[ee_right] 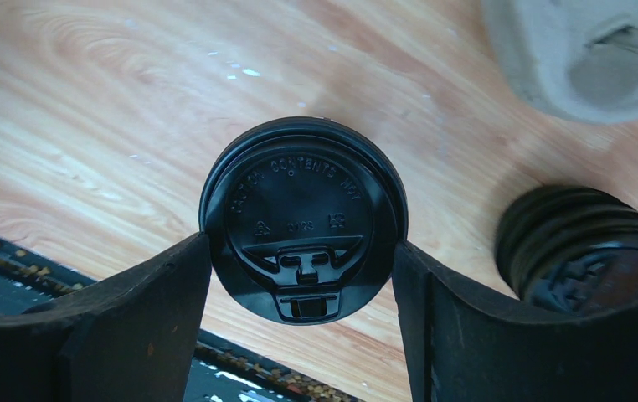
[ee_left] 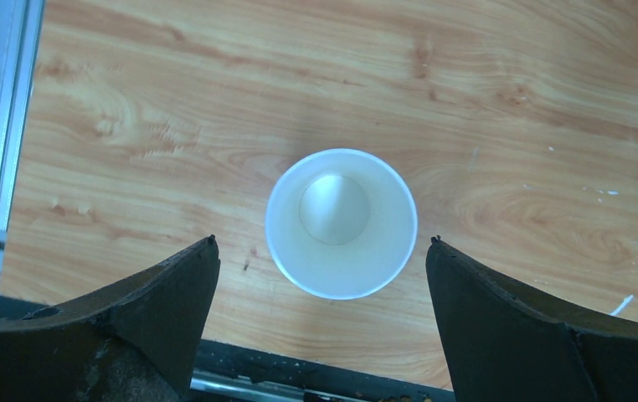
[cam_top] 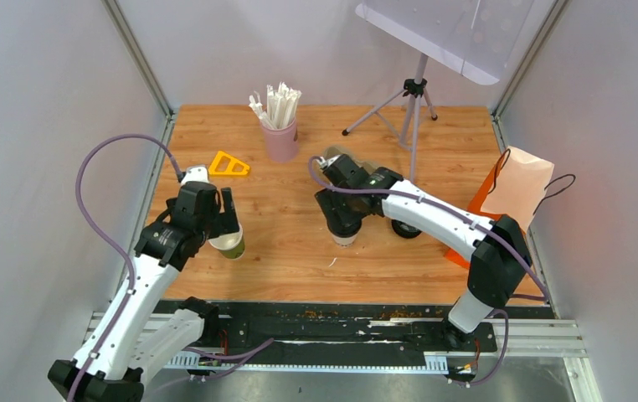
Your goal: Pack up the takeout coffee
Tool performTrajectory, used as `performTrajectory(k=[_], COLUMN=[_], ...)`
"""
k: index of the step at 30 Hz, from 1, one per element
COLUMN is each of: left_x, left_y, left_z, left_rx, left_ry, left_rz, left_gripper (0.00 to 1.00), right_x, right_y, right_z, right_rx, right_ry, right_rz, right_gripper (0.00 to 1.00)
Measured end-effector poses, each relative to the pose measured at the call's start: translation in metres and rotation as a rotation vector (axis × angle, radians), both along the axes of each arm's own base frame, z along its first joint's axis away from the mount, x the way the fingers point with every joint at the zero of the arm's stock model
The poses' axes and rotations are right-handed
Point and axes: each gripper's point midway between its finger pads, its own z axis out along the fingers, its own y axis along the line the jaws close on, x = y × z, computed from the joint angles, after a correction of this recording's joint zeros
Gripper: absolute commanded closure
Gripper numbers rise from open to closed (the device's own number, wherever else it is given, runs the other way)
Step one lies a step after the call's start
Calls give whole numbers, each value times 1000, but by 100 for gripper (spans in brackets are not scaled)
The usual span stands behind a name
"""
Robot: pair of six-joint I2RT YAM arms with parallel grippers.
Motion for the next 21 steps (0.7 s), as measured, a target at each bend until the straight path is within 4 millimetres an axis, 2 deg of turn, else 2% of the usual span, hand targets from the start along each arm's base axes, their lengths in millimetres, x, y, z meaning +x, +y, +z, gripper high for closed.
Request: performTrajectory(k=[6, 9, 12, 16, 21], left_x=[-1, -1, -2, -10, -10], left_y=[21, 30, 39, 37, 31], left_z=[-18, -26, -41, -68, -73], left_rx=[-2, -25, -68, -130, -159], left_ry=[92, 129, 171, 243, 253], left_rz=[126, 186, 258, 287, 272], left_gripper=[3, 8, 15, 19, 22], right_x=[21, 28, 30, 28, 27], right_y=[-45, -58, -61, -60, -60], right_z=[0, 1, 1, 1, 8], right_rx=[-14, -20, -22, -23, -25], right_ry=[5, 5, 7, 11, 15], right_rz=[-97, -125, -125, -106, -93], right_gripper=[29, 26, 22, 12, 6])
